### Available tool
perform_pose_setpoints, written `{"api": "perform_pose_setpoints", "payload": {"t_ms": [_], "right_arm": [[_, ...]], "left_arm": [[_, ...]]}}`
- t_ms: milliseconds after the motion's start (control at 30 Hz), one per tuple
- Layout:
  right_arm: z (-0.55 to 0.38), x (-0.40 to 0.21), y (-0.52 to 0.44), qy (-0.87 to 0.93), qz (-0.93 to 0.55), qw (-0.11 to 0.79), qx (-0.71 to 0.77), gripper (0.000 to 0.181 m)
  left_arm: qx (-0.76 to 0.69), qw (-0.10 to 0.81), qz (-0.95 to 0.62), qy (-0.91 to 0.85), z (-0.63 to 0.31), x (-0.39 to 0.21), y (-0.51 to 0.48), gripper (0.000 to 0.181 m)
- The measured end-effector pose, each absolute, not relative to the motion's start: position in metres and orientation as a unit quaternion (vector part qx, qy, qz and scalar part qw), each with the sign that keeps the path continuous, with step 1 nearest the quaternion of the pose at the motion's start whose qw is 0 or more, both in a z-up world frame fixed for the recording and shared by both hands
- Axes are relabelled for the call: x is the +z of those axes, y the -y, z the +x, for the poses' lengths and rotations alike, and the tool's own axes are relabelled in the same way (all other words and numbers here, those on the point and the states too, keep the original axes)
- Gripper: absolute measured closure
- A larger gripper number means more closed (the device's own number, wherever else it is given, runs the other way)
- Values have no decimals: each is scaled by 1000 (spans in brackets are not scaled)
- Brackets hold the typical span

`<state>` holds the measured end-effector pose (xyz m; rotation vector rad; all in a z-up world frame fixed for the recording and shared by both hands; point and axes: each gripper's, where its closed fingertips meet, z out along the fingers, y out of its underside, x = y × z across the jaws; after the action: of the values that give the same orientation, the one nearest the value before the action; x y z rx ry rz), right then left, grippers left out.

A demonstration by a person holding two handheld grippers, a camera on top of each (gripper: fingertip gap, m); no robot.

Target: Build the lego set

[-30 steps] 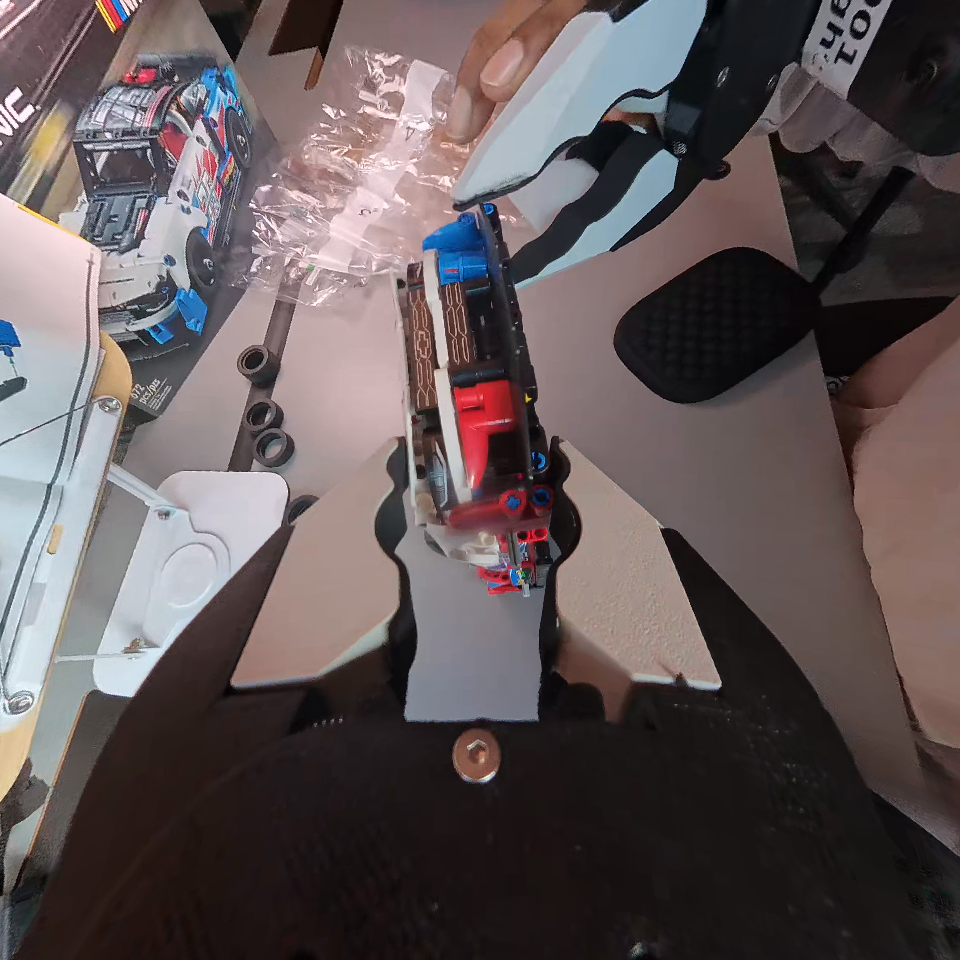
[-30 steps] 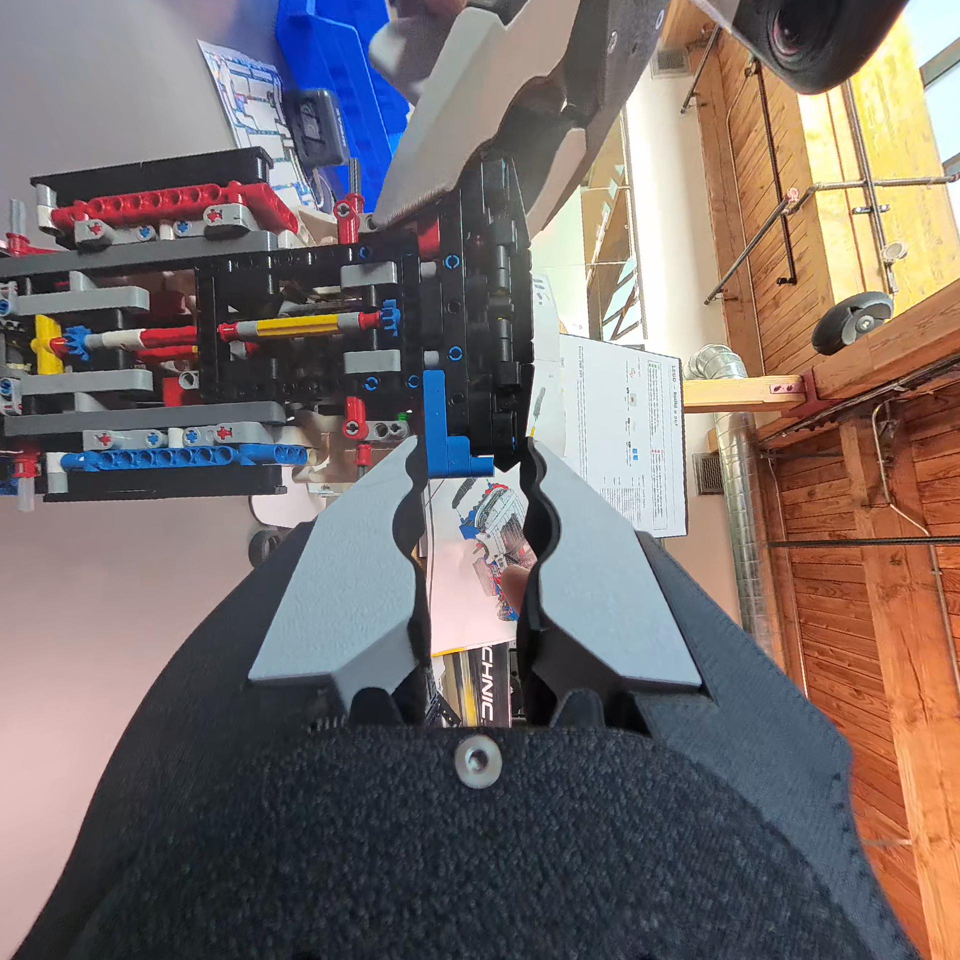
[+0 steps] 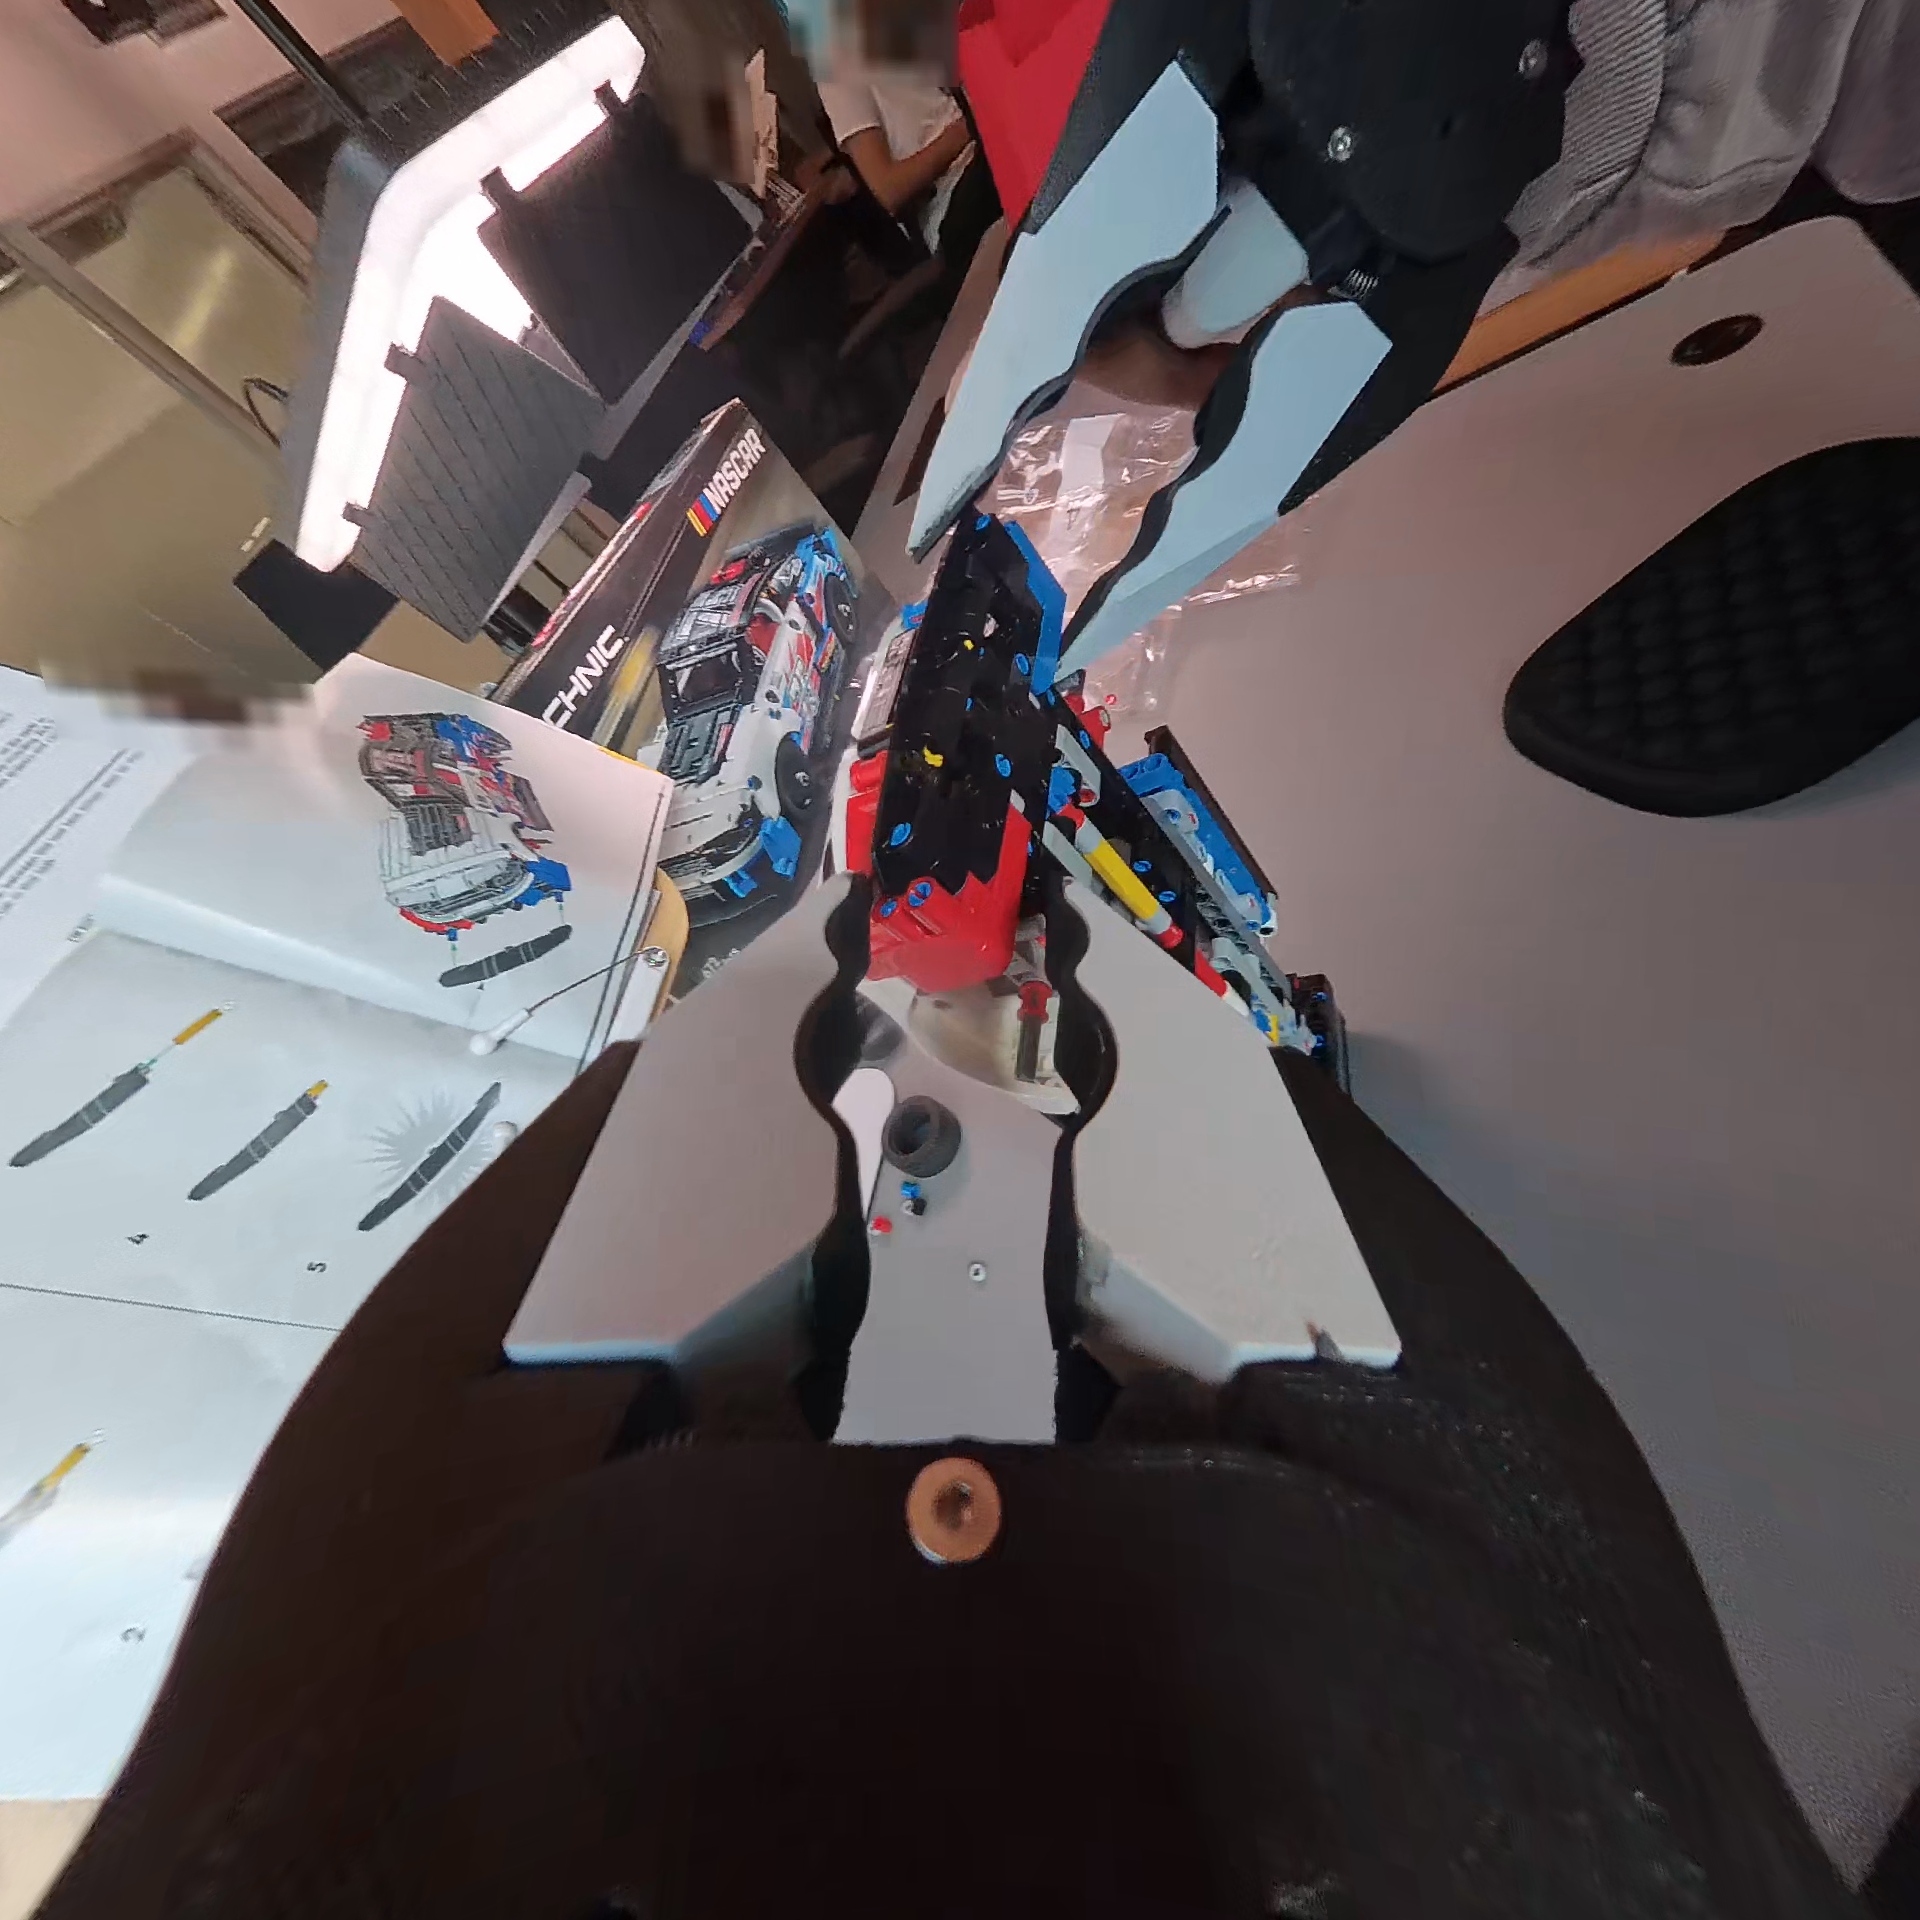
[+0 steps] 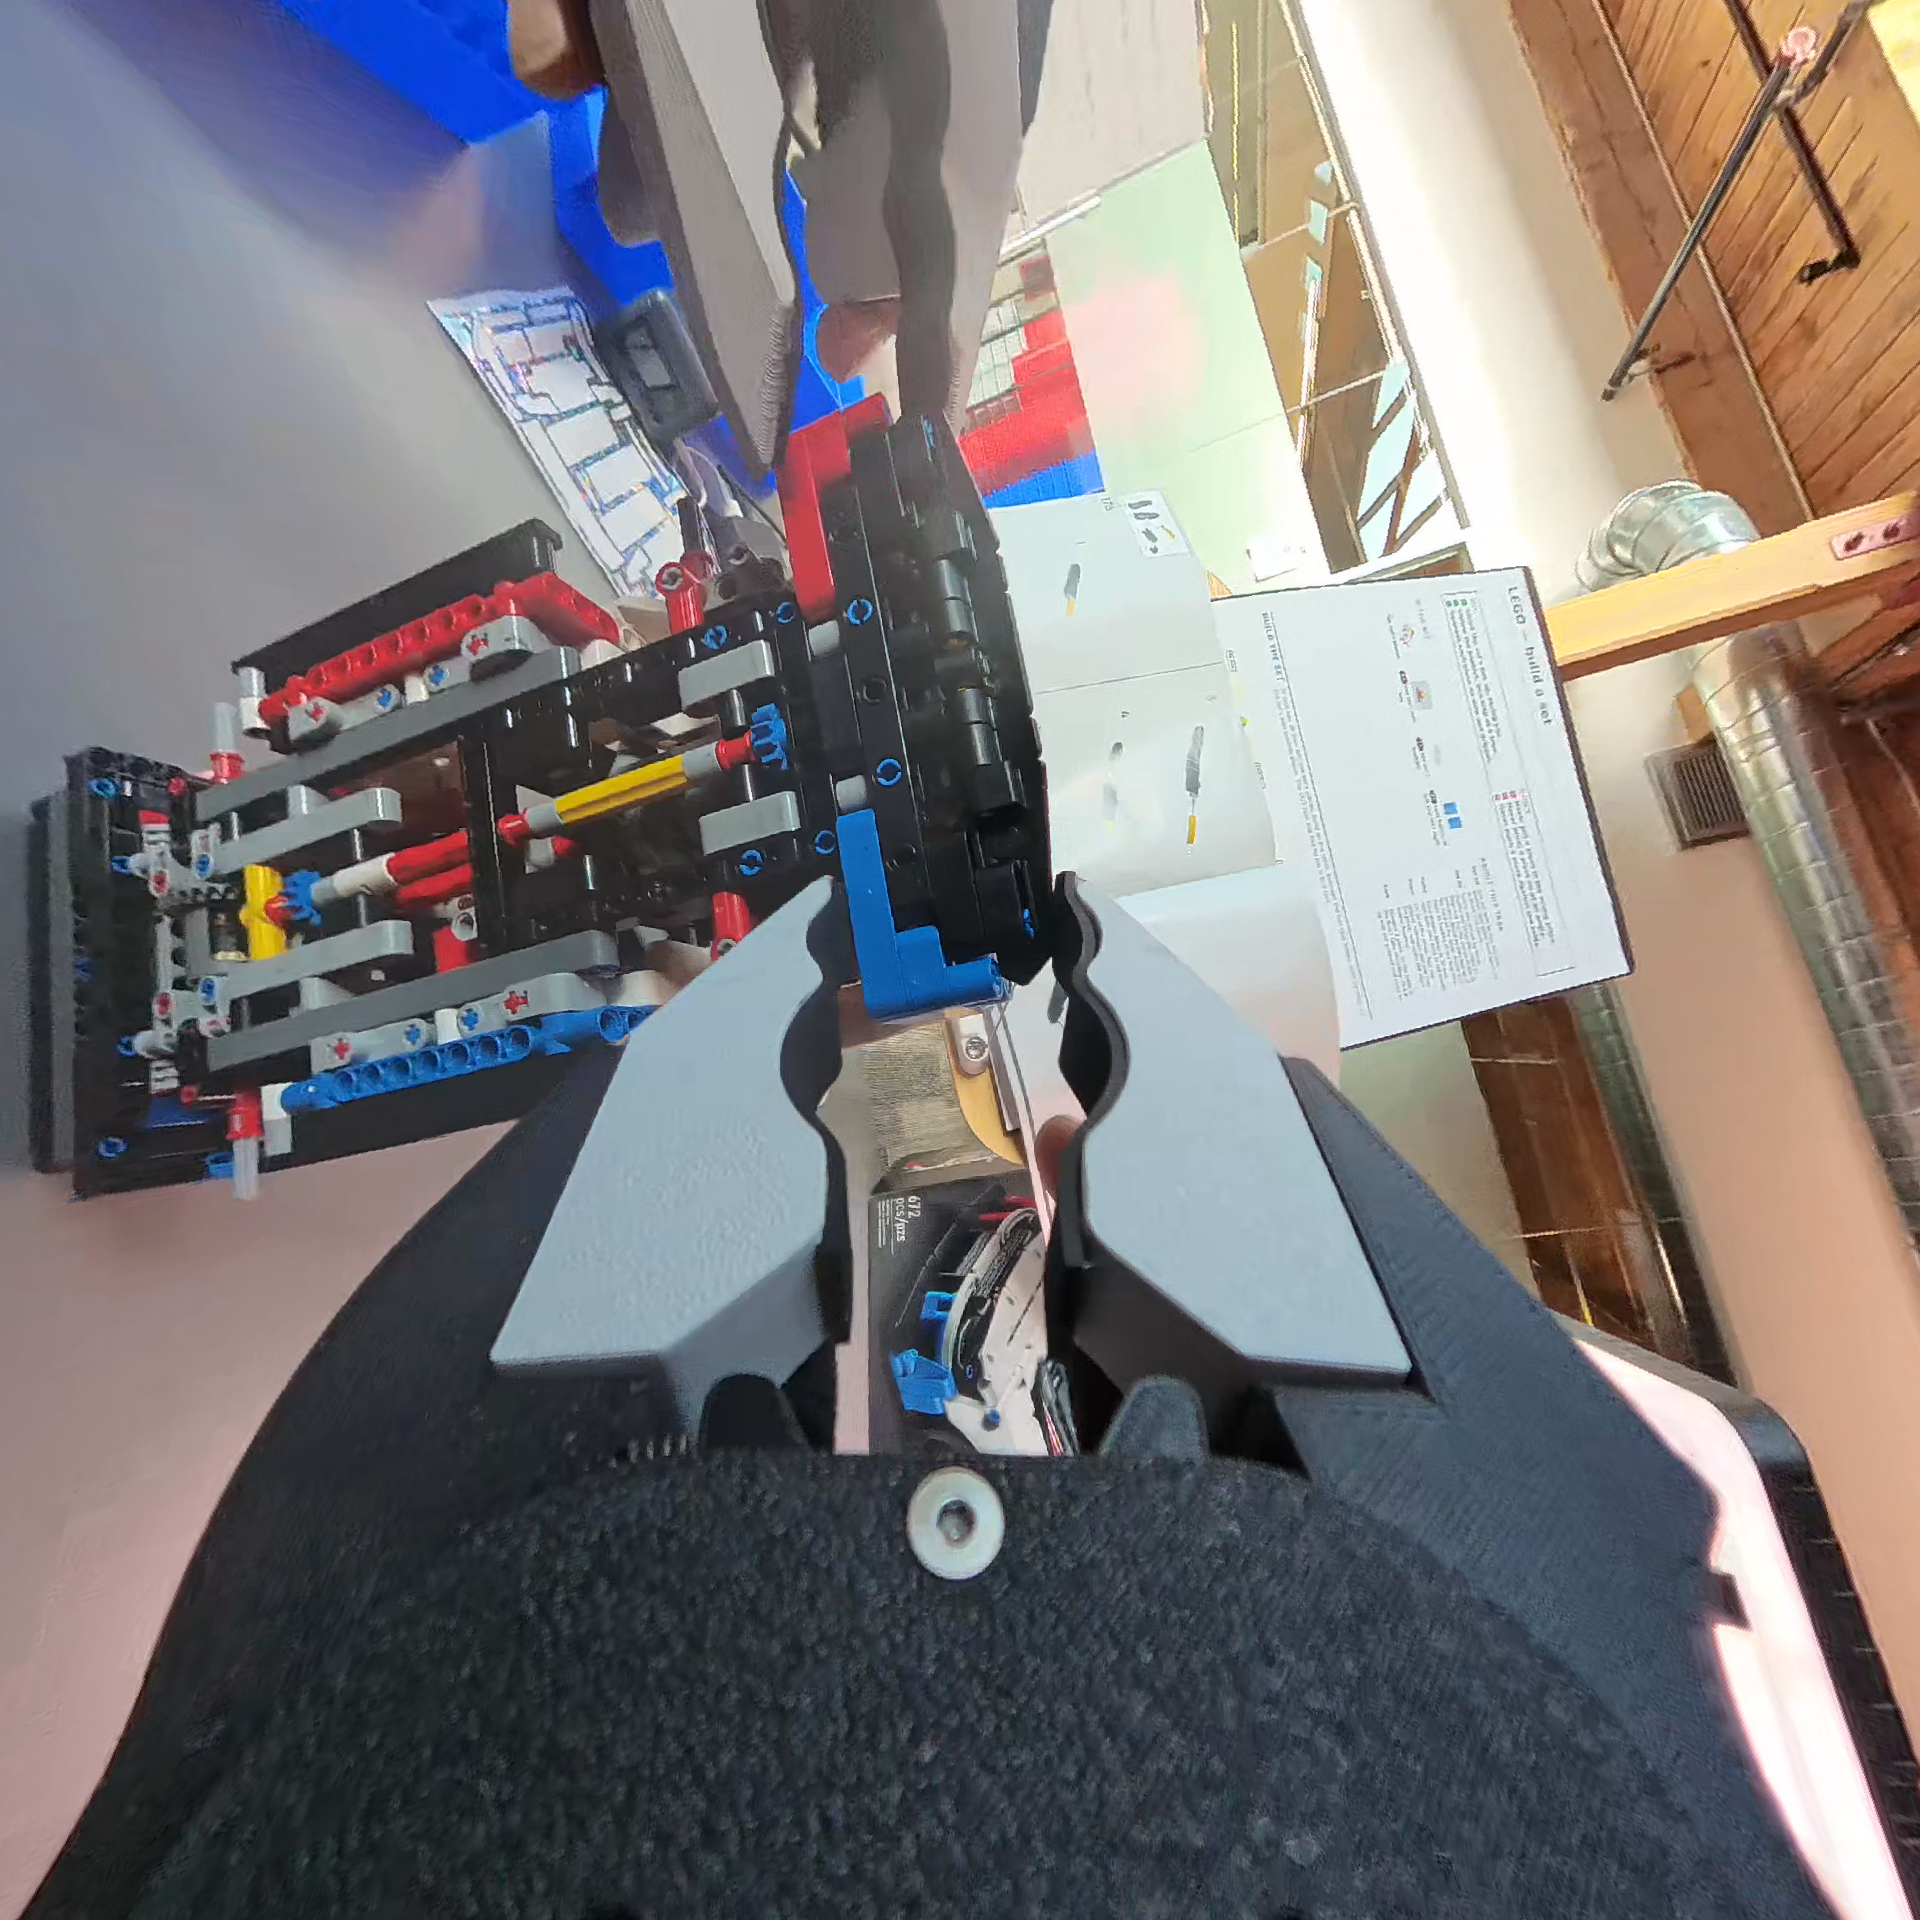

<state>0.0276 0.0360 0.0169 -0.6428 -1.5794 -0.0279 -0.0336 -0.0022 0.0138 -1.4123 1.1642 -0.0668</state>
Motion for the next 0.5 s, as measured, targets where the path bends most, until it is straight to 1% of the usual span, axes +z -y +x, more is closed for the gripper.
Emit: {"api": "perform_pose_setpoints", "payload": {"t_ms": [33,67,300,400,500], "right_arm": [[28,17,-36,696,-282,660,-14,144],[28,17,-36,695,-277,663,-20,144],[32,17,-37,708,-210,668,-93,146],[32,17,-37,707,-216,668,-91,145],[32,17,-37,705,-219,669,-89,146]], "left_arm": [[-16,615,-607,-503,-35,15,0,155],[-10,618,-602,-506,-35,16,-1,157],[-19,616,-594,-517,-35,16,-1,159],[-24,614,-597,-515,-36,15,-1,159],[15,623,-583,-522,-36,17,-1,156]]}}
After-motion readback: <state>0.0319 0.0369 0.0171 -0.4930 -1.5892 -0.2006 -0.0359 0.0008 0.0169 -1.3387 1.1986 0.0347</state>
